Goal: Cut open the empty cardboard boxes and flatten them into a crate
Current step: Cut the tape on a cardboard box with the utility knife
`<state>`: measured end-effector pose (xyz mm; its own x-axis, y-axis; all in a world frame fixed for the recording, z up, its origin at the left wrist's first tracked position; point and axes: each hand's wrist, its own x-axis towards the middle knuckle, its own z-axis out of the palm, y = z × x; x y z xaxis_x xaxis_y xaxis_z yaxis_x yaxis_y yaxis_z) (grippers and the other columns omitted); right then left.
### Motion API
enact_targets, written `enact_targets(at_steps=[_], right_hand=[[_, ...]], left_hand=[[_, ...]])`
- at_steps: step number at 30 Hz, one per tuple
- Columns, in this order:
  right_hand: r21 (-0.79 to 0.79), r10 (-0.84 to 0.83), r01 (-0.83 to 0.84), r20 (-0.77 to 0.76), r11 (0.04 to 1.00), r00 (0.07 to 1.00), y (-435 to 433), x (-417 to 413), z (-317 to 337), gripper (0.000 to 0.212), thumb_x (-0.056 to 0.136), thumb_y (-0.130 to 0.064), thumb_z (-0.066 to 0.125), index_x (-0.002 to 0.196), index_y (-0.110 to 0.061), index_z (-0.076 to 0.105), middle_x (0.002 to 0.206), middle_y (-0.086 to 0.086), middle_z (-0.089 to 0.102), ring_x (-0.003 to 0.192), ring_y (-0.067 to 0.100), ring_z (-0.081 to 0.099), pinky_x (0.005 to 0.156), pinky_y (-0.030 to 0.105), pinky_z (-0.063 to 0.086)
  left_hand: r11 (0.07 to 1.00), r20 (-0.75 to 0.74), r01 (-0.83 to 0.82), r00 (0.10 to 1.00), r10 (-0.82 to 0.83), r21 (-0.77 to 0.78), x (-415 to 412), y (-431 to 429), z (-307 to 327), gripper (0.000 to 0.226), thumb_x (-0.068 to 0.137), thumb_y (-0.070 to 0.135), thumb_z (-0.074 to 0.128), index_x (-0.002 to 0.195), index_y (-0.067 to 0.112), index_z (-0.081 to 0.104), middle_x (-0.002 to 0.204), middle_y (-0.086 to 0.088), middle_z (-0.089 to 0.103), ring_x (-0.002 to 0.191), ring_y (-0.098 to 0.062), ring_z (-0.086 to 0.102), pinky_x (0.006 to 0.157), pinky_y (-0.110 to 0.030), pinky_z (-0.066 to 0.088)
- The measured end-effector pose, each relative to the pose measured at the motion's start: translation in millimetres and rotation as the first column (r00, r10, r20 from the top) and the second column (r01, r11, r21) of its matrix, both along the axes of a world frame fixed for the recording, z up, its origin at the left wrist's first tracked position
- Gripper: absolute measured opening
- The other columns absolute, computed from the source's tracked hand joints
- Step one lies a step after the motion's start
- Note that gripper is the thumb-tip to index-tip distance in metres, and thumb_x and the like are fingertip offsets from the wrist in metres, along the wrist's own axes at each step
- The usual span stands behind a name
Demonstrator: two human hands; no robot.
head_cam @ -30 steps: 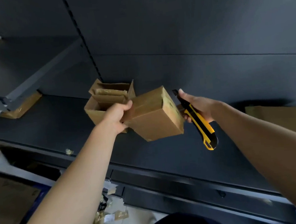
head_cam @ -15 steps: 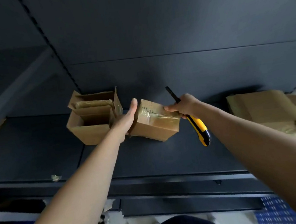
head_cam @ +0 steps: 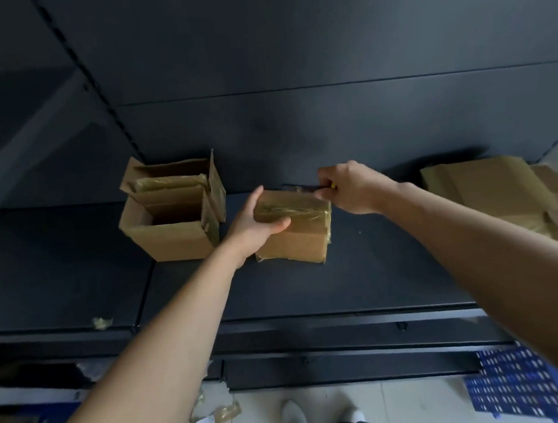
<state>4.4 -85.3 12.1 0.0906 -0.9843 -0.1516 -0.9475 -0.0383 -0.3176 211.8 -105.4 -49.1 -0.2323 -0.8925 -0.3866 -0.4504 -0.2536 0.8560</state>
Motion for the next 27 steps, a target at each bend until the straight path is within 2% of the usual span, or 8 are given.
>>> enact_targets(at_steps=[3,6,9,13,17,20,22,27], right_hand=[[0.078,0.149,-0.14,-0.124,0.987,0.981,0.0,5.1,11.4,0.022,0.095,-0.041,0.048,0.081,-0.024,0.054,0.073,-0.007,0.049,0.072,0.019,0.051,0.05,0.025,0.03],[0.095,0.237,-0.221,-0.217,0.971,0.947,-0.6,13.8,13.3,0.025,0.097,-0.041,0.043,0.101,-0.025,0.062,0.089,-0.005,0.058,0.083,0.02,0.052,0.062,0.027,0.037],[0.079,0.256,-0.244,-0.303,0.967,0.918,1.0,21.0,16.4,0.029,0.098,-0.038,0.042,0.113,-0.024,0.062,0.102,0.001,0.061,0.087,0.022,0.055,0.068,0.03,0.04],[0.113,0.29,-0.267,-0.371,0.957,0.882,4.0,27.4,24.1,0.028,0.099,-0.036,0.044,0.114,-0.022,0.061,0.103,0.001,0.062,0.091,0.025,0.06,0.072,0.033,0.049],[0.134,0.267,-0.231,-0.473,0.964,0.84,5.2,39.8,31.5,0.021,0.098,-0.023,0.044,0.112,-0.018,0.06,0.097,0.001,0.058,0.085,0.024,0.057,0.067,0.032,0.045],[0.129,0.231,-0.191,-0.578,0.973,0.783,3.0,59.1,36.5,0.023,0.095,-0.011,0.046,0.114,-0.016,0.057,0.099,0.003,0.058,0.082,0.024,0.054,0.064,0.031,0.041],[0.144,0.228,-0.177,-0.637,0.974,0.736,1.4,69.4,38.8,0.023,0.094,-0.01,0.048,0.115,-0.016,0.057,0.103,0.003,0.059,0.084,0.023,0.054,0.059,0.031,0.039],[0.169,0.154,-0.041,-0.739,0.985,0.656,8.4,64.0,37.1,0.017,0.093,-0.015,0.052,0.107,-0.016,0.061,0.073,-0.004,0.043,0.07,0.016,0.046,0.047,0.026,0.03]], left_hand=[[0.998,-0.055,-0.058,0.997,0.06,0.035,-3.1,6.4,4.2,0.084,0.077,0.027,0.077,0.141,0.047,0.026,0.145,0.003,0.036,0.126,-0.024,0.041,0.101,-0.047,0.041],[0.997,-0.027,-0.076,0.997,0.076,0.015,-5.2,8.0,7.7,0.085,0.076,0.027,0.078,0.141,0.044,0.028,0.142,0.003,0.039,0.12,-0.02,0.042,0.091,-0.037,0.041],[0.999,-0.01,-0.053,0.999,0.053,0.014,-6.5,7.8,8.5,0.088,0.075,0.027,0.079,0.144,0.042,0.026,0.141,0.003,0.04,0.113,-0.015,0.04,0.086,-0.035,0.037],[1.0,0.028,0.016,0.999,-0.016,0.012,-6.7,2.1,8.5,0.095,0.072,0.031,0.08,0.146,0.041,0.022,0.144,0.004,0.04,0.119,-0.016,0.041,0.085,-0.035,0.037],[0.995,0.051,0.097,0.994,-0.097,0.003,-3.2,-4.7,8.4,0.098,0.07,0.034,0.082,0.146,0.041,0.02,0.143,0.006,0.039,0.109,-0.011,0.039,0.084,-0.032,0.037],[0.988,0.106,0.153,0.983,-0.149,-0.029,1.3,-9.7,8.5,0.097,0.069,0.038,0.081,0.145,0.04,0.021,0.145,0.005,0.035,0.12,-0.015,0.041,0.09,-0.029,0.039],[0.981,0.125,0.187,0.976,-0.18,-0.046,2.7,-12.6,8.5,0.096,0.069,0.039,0.081,0.145,0.037,0.021,0.148,0.004,0.034,0.129,-0.019,0.039,0.096,-0.029,0.037],[0.964,0.169,0.257,0.955,-0.242,-0.075,-0.8,-20.1,10.6,0.099,0.073,0.036,0.079,0.149,0.028,0.016,0.152,-0.001,0.028,0.137,-0.023,0.032,0.108,-0.038,0.033]])
